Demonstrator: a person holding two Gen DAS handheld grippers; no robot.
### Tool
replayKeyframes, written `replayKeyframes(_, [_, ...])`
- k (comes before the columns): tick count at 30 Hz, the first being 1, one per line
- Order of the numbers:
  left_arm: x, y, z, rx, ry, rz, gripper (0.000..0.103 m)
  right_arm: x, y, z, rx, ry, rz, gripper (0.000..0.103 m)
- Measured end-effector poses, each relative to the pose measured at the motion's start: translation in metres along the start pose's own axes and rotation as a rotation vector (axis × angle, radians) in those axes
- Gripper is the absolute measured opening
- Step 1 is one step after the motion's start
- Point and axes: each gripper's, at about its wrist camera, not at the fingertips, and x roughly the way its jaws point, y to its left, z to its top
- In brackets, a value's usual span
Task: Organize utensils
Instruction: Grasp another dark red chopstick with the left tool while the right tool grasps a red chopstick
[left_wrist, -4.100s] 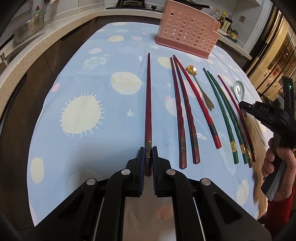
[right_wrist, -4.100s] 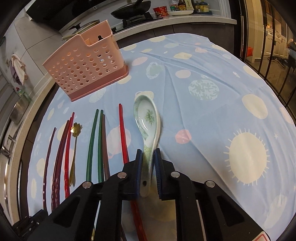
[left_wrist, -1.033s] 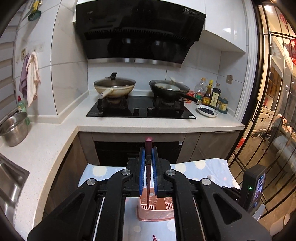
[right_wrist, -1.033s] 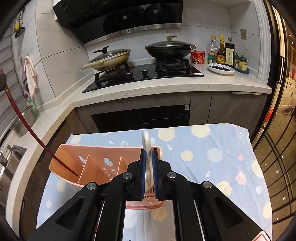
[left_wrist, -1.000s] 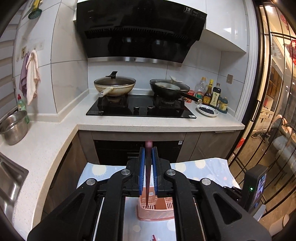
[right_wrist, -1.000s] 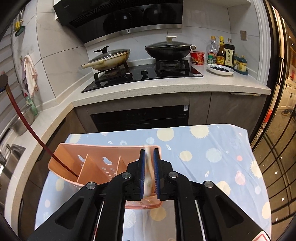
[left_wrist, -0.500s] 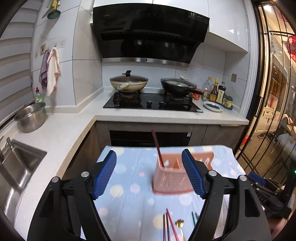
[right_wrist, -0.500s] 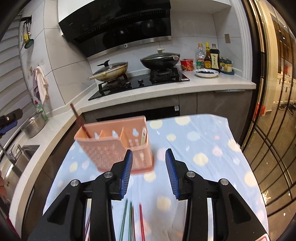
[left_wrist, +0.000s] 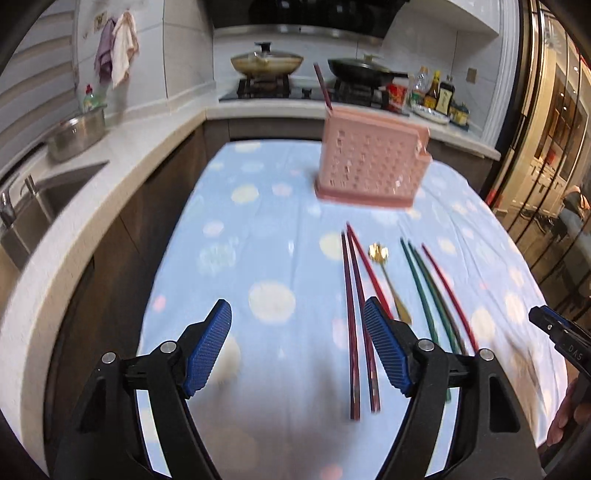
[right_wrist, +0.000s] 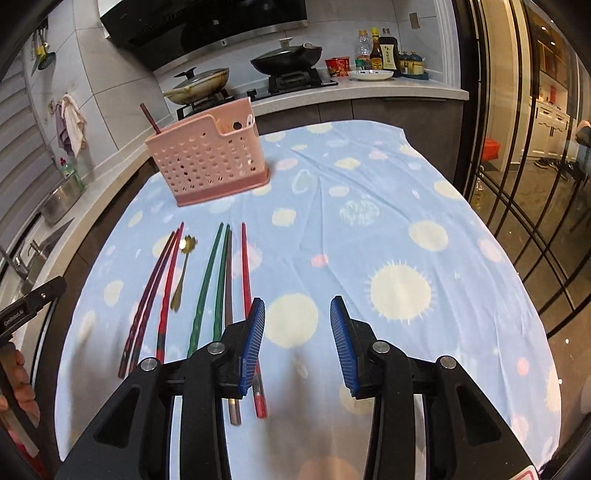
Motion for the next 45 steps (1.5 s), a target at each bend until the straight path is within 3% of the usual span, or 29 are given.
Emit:
replayKeyframes(6, [0.014, -0.009, -0.044, 0.001, 0.083, -0.005, 0.070, 0.002, 0.011, -0.036, -0.034, 0.043, 0.016, 0.037])
replayKeyframes(12, [0.017, -0.020, -0.065, 0.013, 0.117, -0.015, 0.070, 0.013, 0.023, -0.050, -0.066, 0.072, 0.033, 0.037])
replayKeyframes(20, [0.023, -0.021, -0.072, 0.010, 0.139, -0.012, 0.070, 0.025, 0.028, -0.055, -0.076, 0.093, 0.039, 0.033])
replayKeyframes(24, [0.032, -0.022, -0.074, 0.008, 0.165, -0.024, 0.060, 0.028, 0.030, -0.055, -0.087, 0.098, 0.041, 0.026])
replayKeyframes(35, [0.051, -0.023, -0.075, 0.011, 0.188, -0.026, 0.056, 0.039, 0.032, -0.057, -0.092, 0.122, 0.040, 0.021])
replayKeyframes(45, [0.056, -0.031, -0.071, 0.040, 0.175, -0.026, 0.040, 0.045, 0.032, -0.057, -0.107, 0.119, 0.028, 0.016])
